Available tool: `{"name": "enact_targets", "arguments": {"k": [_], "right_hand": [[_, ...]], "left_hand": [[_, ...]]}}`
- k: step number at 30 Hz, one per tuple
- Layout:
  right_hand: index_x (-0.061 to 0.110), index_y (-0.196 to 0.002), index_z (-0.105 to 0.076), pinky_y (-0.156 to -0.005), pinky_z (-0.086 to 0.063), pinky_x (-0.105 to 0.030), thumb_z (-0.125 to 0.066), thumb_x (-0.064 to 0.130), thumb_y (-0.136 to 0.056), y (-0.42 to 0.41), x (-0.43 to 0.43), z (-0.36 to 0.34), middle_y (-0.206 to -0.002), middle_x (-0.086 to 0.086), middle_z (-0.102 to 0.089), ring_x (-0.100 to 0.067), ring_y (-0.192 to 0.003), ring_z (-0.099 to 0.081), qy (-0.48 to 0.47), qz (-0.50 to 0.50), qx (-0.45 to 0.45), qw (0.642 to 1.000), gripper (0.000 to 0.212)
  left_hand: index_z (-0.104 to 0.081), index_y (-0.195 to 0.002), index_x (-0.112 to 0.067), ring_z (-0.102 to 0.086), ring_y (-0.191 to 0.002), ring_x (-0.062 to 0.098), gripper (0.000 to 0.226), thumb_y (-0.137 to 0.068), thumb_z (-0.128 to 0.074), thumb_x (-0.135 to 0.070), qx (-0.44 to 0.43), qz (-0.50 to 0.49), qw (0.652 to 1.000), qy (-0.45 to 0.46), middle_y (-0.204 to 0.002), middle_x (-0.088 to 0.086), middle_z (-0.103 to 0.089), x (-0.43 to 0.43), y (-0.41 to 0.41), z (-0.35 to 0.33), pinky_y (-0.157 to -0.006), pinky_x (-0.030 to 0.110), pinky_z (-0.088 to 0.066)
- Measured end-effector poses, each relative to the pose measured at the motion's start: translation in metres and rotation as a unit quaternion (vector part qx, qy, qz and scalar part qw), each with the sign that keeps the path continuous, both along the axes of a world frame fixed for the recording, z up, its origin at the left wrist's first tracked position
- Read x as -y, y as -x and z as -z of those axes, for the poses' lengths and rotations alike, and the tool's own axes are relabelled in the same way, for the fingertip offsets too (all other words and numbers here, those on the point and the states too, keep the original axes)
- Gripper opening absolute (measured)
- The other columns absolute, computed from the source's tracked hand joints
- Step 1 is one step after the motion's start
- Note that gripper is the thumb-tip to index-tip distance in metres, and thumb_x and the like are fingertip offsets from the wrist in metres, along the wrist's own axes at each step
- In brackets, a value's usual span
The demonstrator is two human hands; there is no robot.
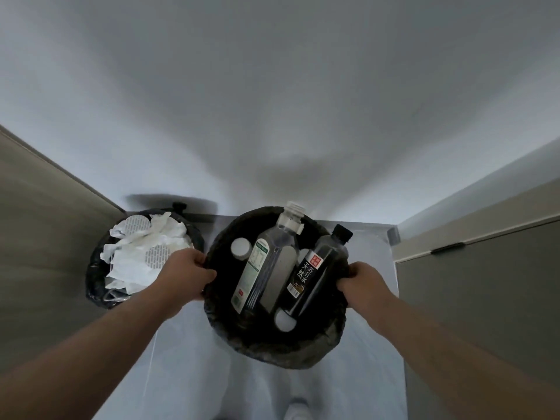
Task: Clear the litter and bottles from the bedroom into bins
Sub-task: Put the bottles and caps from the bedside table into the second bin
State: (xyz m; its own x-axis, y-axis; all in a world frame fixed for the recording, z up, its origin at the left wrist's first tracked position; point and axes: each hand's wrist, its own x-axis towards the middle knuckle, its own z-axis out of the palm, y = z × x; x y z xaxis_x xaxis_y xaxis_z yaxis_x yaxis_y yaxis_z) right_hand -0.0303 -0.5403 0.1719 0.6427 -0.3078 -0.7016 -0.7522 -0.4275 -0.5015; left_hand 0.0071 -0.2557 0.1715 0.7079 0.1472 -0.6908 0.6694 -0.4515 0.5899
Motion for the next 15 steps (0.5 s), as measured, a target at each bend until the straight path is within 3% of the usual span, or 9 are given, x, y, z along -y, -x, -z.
{"name": "enact_targets", "arguments": {"k": [5,9,12,15], "right_hand": [[0.002,-0.082,-0.061,-0.059,-0.049,-0.03,-0.051,0.0,-0.082,-0.016,-0.008,0.065,-0.078,-0.013,-0.062,-0.023,-0.069,-0.059,0.003,-0.012,-0.002,1.0,0.01],[0.006,-0.078,-0.059,-0.053,-0.044,-0.025,-0.051,0.0,-0.085,-0.024,-0.014,0.102,-0.074,-0.01,-0.06,-0.02,-0.064,-0.056,0.015,-0.014,0.002,1.0,0.012],[0.008,-0.076,-0.06,-0.057,-0.047,-0.026,-0.052,0.0,-0.085,-0.028,-0.017,0.117,-0.075,-0.01,-0.061,-0.02,-0.065,-0.057,0.025,-0.009,0.011,1.0,0.014],[0.014,-0.07,-0.055,-0.052,-0.043,-0.023,-0.052,0.0,-0.087,-0.031,-0.019,0.124,-0.071,-0.006,-0.057,-0.017,-0.063,-0.054,0.034,-0.014,0.02,0.999,0.022]], "left_hand": [[-0.062,-0.074,-0.002,-0.062,-0.06,0.03,0.012,-0.083,-0.06,0.006,0.002,-0.001,1.0,-0.028,-0.072,0.019,-0.061,-0.005,-0.013,0.064,-0.054,0.033,-0.058],[-0.061,-0.081,0.007,-0.064,-0.066,0.036,0.002,-0.081,-0.06,0.008,0.0,-0.016,0.999,-0.034,-0.08,0.03,-0.063,-0.01,-0.014,0.103,-0.064,0.044,-0.06],[-0.059,-0.087,0.015,-0.067,-0.08,0.045,0.011,-0.079,-0.06,0.008,0.013,-0.031,0.999,-0.033,-0.089,0.036,-0.063,-0.01,-0.015,0.12,-0.066,0.05,-0.06],[-0.059,-0.086,0.015,-0.068,-0.079,0.046,0.013,-0.077,-0.062,0.006,0.023,-0.032,0.998,-0.042,-0.085,0.035,-0.064,-0.012,-0.017,0.132,-0.066,0.055,-0.059]]}}
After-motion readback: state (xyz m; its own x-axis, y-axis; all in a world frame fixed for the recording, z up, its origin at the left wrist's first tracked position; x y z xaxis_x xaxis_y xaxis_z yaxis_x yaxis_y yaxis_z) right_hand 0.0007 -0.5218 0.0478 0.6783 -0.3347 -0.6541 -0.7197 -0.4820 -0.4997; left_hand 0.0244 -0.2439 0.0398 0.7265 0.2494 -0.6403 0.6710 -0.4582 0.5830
